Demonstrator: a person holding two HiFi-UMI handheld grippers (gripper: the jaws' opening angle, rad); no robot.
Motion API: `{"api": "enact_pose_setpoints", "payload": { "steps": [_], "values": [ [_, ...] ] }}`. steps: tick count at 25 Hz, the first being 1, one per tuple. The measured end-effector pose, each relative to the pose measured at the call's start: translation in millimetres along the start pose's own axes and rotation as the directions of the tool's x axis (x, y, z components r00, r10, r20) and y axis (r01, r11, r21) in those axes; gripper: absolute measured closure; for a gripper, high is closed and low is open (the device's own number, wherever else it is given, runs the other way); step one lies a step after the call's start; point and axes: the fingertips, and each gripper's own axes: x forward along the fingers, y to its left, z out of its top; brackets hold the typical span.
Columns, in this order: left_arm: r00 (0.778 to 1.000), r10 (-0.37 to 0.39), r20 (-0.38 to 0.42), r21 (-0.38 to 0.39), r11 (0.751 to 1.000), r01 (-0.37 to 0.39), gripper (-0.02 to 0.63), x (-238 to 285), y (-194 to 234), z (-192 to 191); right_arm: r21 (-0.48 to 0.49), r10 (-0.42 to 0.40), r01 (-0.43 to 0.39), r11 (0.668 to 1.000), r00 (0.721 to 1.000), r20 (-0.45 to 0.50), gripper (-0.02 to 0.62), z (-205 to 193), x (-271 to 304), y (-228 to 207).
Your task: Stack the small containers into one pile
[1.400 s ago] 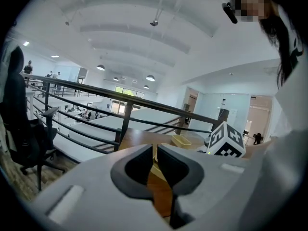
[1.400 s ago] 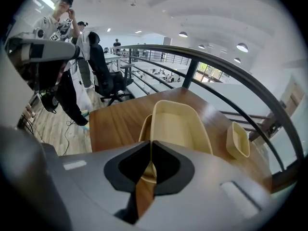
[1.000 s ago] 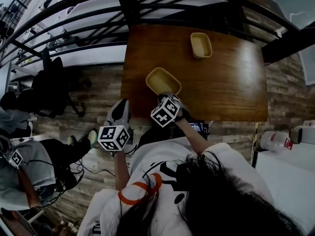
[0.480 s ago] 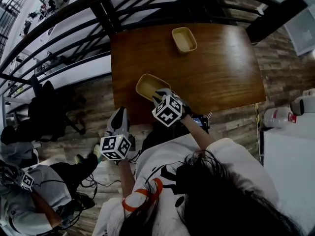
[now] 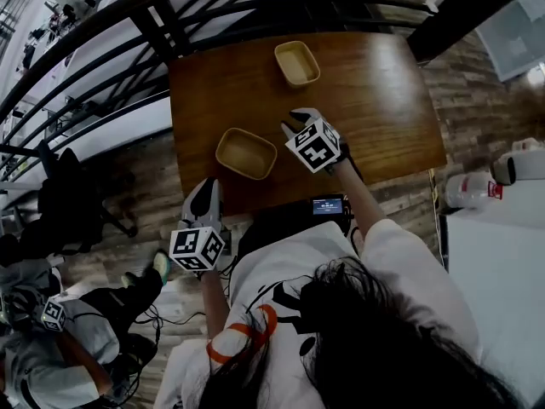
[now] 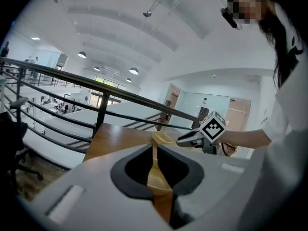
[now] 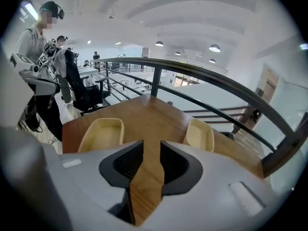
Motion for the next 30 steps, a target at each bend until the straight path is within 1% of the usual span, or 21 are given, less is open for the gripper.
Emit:
{"api": "enact_pose_setpoints", "payload": {
  "steps": [4,7,10,13,17,19,20,23,26,30],
  "values": [
    [1.0,0.025,0.001,-0.005,1.0,-0.025,0.603,14,-13,3,-0.035,-0.007,0.006,0.999,1.0,-0.03,0.439,-11,23,-54],
    [0.999,0.054,0.007,-0.013,0.998,-0.054,0.603,23,-22,3,-0.069,-0.014,0.009,0.998,0.997,-0.07,0.434,-24,48,-90],
    [0.995,0.1,0.0,-0.017,0.995,-0.1,0.602,26,-29,1,-0.123,-0.003,-0.01,0.992,0.995,-0.102,0.423,-29,74,-110],
    [0.99,0.143,-0.005,-0.026,0.989,-0.143,0.603,29,-35,-3,-0.203,0.011,-0.04,0.978,0.99,-0.139,0.42,-31,99,-123],
    [0.977,0.212,-0.013,-0.045,0.976,-0.212,0.603,29,-38,-11,-0.299,0.043,-0.103,0.949,0.979,-0.201,0.424,-31,127,-127],
    [0.969,0.249,-0.014,-0.051,0.967,-0.249,0.603,27,-39,-14,-0.331,0.049,-0.119,0.936,0.976,-0.212,0.463,-31,138,-125],
    [0.966,0.259,-0.015,-0.053,0.964,-0.26,0.603,27,-41,-15,-0.341,0.048,-0.121,0.932,0.976,-0.214,0.499,-33,140,-126],
    [0.961,0.277,-0.015,-0.054,0.959,-0.277,0.603,28,-44,-16,-0.359,0.06,-0.135,0.924,0.976,-0.211,0.545,-38,137,-129],
    [0.951,0.308,-0.004,-0.06,0.95,-0.308,0.603,24,-46,-14,-0.391,0.101,-0.174,0.904,0.975,-0.2,0.546,-35,134,-121],
    [0.944,0.33,0.0,-0.06,0.942,-0.329,0.603,26,-50,-14,-0.449,0.174,-0.232,0.863,0.971,-0.166,0.548,-34,117,-108]
  ]
}}
